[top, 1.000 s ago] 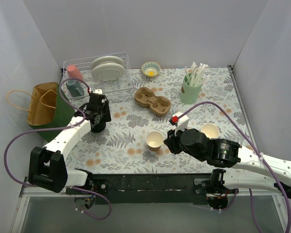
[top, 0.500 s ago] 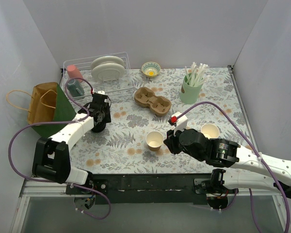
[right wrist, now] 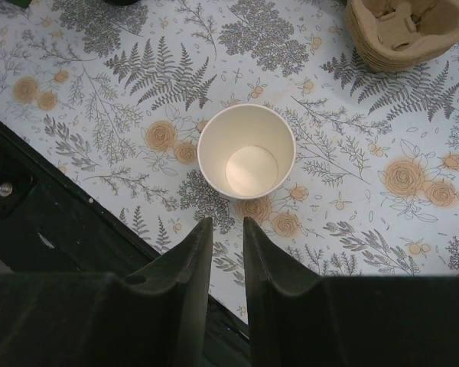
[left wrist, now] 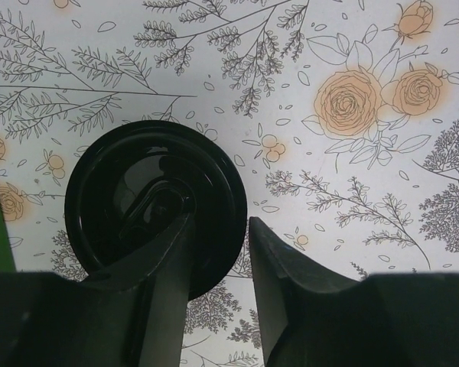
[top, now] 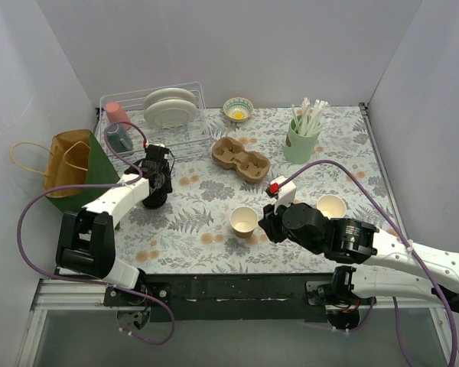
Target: Pack the takeout coffee
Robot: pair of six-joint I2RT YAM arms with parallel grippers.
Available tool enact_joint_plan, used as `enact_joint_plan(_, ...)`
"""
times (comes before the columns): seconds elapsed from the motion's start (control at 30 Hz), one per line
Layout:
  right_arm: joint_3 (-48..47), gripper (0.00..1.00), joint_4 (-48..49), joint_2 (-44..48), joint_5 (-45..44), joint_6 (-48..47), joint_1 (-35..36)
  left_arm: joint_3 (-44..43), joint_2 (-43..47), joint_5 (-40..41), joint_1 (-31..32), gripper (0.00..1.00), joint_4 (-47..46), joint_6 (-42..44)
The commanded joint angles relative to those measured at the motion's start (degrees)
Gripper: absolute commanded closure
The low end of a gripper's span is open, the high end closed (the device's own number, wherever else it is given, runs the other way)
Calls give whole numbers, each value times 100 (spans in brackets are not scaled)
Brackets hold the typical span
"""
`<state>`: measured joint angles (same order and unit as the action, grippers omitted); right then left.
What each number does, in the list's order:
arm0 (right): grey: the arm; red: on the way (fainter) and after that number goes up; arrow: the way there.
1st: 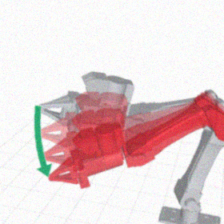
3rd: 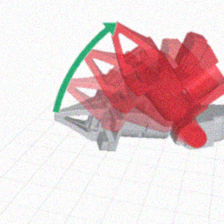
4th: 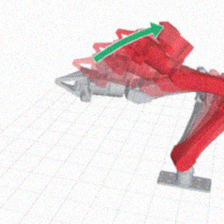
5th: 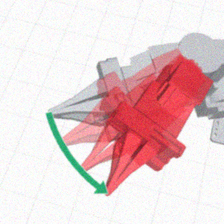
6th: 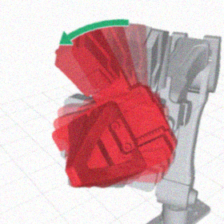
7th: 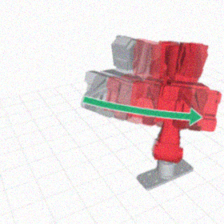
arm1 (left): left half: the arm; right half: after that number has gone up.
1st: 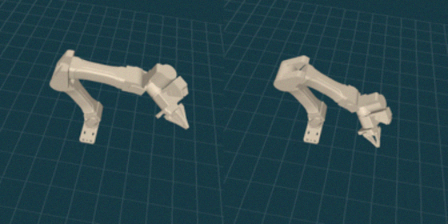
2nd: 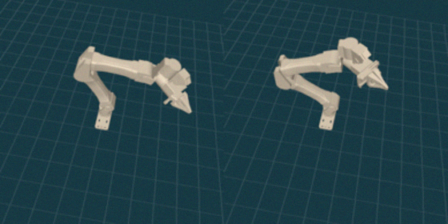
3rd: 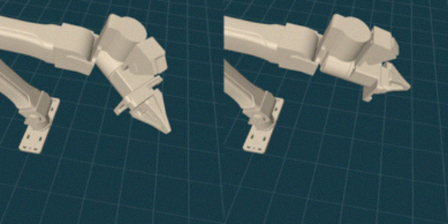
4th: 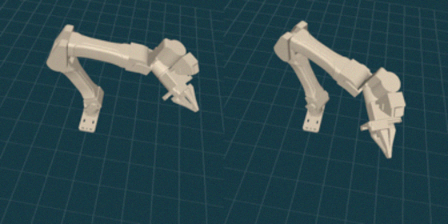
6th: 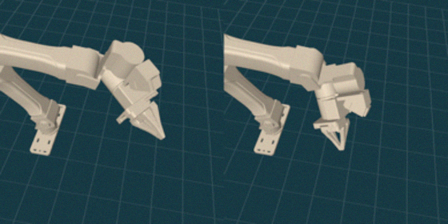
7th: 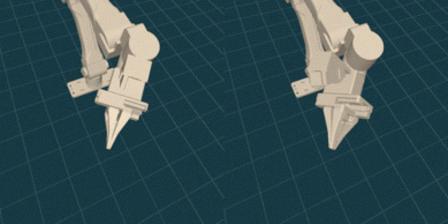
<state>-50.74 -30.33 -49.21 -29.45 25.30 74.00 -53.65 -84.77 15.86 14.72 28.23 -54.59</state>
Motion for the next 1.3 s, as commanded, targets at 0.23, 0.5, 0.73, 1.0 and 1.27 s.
enact_joint_plan(0.23, 29, 69, 36, 87, -114, 19, 27, -199, 127, -74, -31, 83, 7, 71)
enact_joint_plan(0.5, 12, 69, 18, 122, -104, 63, 27, -383, 268, -100, -31, 93, 218, 27)
enact_joint_plan(0.73, 55, 69, 115, 157, -131, 80, 27, -760, 531, -512, -31, 94, 577, -96)
enact_joint_plan(1.0, 1724, 69, 3743, 1296, -615, -989, 27, -1122, 1375, -3840, -31, 96, 430, -885)
enact_joint_plan(1.27, 2218, 66, 5793, 1539, -122, -1160, 27, -288, 2392, -7251, -22, 98, -2282, -3055)
